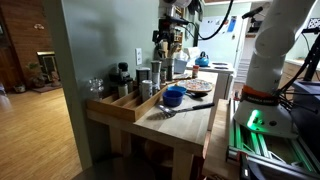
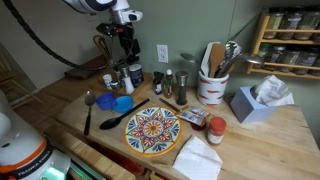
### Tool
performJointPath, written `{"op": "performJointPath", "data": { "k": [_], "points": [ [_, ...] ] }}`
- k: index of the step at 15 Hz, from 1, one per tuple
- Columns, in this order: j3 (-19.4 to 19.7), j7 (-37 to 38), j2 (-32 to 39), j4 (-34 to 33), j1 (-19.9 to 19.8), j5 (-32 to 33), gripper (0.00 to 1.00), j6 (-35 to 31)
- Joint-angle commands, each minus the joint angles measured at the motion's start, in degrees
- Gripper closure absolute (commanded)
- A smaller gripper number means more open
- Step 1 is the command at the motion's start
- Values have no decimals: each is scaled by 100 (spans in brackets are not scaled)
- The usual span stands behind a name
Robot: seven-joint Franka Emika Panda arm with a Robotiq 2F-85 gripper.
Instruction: Place the black sauce bottle on the tray
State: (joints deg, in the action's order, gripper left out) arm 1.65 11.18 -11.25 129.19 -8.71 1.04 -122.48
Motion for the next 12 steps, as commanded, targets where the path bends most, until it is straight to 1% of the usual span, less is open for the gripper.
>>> {"op": "performJointPath", "data": {
  "k": [1,5,12],
  "points": [
    [132,265,835,-571,24,202,0,-211],
    [317,360,1431,-877,38,136,0,-295],
    [500,351,2087,-1186,48,-181,0,-445]
  ]
}}
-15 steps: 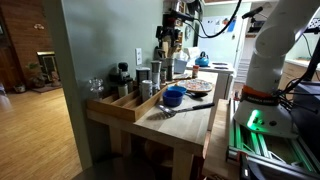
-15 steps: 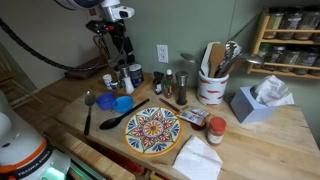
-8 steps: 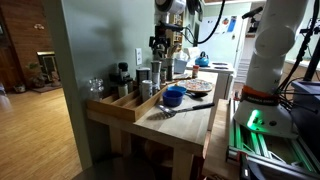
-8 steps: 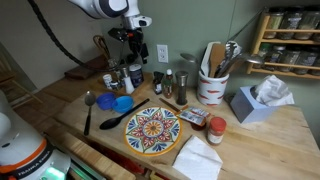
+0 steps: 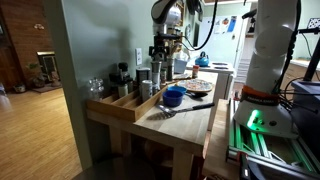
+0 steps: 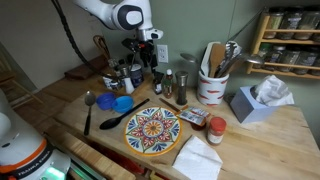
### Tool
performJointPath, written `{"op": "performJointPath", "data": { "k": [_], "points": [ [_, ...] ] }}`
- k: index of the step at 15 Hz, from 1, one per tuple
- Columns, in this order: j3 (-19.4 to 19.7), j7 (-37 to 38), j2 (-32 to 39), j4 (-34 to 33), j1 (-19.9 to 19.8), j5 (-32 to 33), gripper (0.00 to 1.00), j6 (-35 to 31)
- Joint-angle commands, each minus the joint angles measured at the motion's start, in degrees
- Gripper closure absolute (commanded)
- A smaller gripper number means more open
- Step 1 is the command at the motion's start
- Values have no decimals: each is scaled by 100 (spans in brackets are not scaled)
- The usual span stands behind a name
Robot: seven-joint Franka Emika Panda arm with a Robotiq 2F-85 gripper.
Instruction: Place the black sauce bottle on the tray
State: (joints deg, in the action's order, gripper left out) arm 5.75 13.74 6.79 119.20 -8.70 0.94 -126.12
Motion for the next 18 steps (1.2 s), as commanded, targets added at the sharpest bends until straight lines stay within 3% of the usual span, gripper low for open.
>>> {"op": "performJointPath", "data": {
  "k": [1,4,5,7,8,10,11,13,14,18],
  "points": [
    [106,177,361,-235,53,-190,0,-78],
    [130,306,531,-331,56,-321,0,-98],
    [135,343,579,-354,52,-389,4,-117],
    [154,434,657,-376,43,-509,29,-167],
    [159,436,696,-393,33,-586,30,-145],
    [206,543,765,-384,38,-624,47,-267],
    [219,582,804,-396,31,-680,51,-285],
    [269,701,870,-382,40,-678,50,-453],
    [290,745,902,-385,43,-677,40,-522],
    [333,834,982,-396,52,-687,41,-710]
  ]
}}
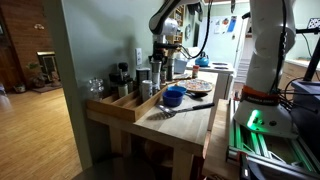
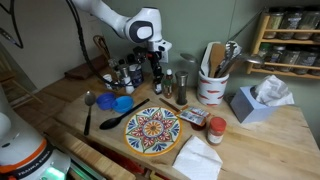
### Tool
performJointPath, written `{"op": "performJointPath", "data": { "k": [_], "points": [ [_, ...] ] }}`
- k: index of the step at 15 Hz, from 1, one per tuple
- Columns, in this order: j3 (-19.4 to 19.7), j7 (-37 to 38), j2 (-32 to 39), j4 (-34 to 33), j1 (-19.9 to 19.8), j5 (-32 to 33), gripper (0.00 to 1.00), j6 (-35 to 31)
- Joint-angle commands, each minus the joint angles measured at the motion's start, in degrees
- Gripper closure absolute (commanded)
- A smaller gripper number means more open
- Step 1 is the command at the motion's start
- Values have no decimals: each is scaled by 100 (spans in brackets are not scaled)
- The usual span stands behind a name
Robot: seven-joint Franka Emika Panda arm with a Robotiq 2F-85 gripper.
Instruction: Place the black sauce bottle on the tray
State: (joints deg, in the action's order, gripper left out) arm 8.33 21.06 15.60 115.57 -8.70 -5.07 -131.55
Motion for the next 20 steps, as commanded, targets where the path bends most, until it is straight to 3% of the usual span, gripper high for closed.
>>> {"op": "performJointPath", "data": {
  "k": [1,3,6,14,20],
  "points": [
    [66,94,93,-37,51,-117,66,-146],
    [62,92,47,-41,65,-103,70,-37],
    [91,167,-178,-10,135,65,94,228],
    [47,308,-1551,426,288,874,92,681],
    [-449,-41,-3170,1028,429,844,92,425]
  ]
}}
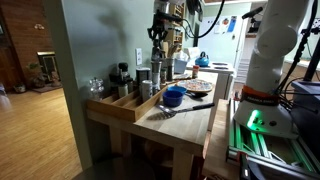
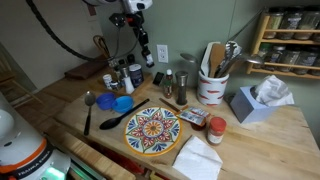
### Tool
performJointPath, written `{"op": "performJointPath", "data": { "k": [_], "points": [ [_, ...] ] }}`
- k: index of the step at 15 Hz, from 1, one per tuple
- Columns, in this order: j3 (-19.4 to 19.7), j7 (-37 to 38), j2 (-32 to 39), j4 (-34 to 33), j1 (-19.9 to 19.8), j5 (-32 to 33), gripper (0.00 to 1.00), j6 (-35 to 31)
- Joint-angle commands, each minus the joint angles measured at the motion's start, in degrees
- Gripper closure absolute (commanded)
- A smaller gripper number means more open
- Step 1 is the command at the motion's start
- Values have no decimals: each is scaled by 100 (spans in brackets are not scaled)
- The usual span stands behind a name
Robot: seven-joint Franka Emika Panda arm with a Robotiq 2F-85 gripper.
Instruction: Place the black sauce bottle on the tray
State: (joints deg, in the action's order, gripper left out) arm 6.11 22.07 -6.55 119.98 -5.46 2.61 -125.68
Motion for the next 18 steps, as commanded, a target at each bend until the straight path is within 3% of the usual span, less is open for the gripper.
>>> {"op": "performJointPath", "data": {
  "k": [1,8,15,17,18],
  "points": [
    [-340,-241,-1198,669,158,16,92,-139],
    [-1052,-769,-2253,1146,864,-712,92,162],
    [-1694,-629,-2154,1260,1395,-1115,92,122],
    [-1720,-812,-2138,1264,1527,-1220,92,56],
    [-1764,-641,-2087,1213,1392,-1037,70,142]
  ]
}}
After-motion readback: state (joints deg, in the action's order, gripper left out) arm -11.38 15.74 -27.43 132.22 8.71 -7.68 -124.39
